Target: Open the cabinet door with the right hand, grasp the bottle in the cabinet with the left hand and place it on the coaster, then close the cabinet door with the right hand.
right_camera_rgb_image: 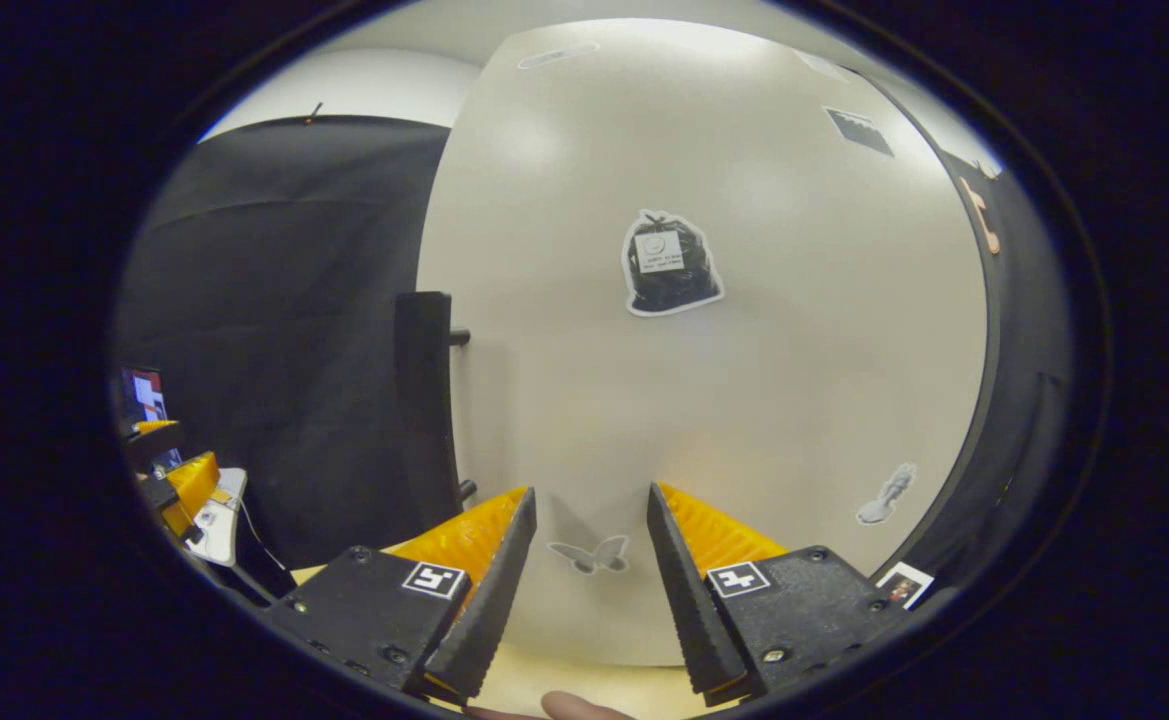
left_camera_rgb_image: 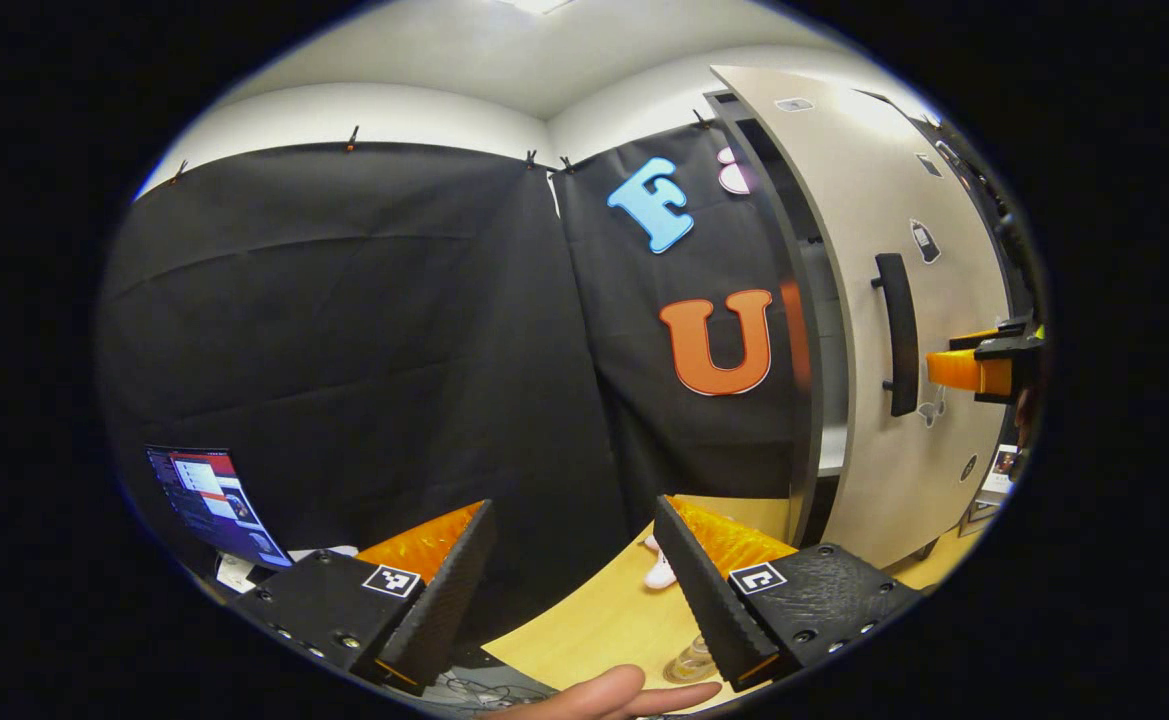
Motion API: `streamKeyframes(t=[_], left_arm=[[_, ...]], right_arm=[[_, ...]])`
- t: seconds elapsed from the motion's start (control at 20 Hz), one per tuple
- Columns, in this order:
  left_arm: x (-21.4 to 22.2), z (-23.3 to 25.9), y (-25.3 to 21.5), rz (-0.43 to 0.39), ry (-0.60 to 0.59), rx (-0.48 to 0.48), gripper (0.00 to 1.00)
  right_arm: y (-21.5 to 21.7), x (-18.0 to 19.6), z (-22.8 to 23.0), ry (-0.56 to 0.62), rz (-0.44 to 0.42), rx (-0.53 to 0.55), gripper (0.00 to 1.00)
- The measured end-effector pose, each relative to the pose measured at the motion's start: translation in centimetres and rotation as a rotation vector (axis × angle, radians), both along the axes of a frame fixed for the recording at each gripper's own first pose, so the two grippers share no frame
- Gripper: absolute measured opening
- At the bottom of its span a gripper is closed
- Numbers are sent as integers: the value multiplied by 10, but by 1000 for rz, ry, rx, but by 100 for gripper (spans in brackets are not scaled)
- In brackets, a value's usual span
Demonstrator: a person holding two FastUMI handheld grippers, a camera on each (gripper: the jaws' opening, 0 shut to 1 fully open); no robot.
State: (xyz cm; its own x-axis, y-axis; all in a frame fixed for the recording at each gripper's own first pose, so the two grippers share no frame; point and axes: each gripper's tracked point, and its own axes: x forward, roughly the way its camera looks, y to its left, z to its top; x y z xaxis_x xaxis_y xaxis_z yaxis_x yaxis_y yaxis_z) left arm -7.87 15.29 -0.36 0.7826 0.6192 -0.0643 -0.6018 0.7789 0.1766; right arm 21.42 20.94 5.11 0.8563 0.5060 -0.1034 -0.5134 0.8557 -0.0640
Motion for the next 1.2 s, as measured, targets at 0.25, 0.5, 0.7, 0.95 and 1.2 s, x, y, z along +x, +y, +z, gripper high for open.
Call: streamKeyframes(t=[0.25,0.5,0.7,0.95,1.2], left_arm=[[-13,0,-4,38,6,15,96],[-22,2,-7,58,2,25,96],[-28,-2,-7,64,4,23,96],[-31,-1,-9,56,-1,20,96],[-21,-6,-18,7,8,-9,96]], right_arm=[[10,2,9,-6,5,0,74],[16,12,5,-9,5,-21,74],[15,17,-2,-5,-2,-42,74],[11,12,-10,14,-19,-48,74],[-13,-7,-1,-24,-103,-23,75]])
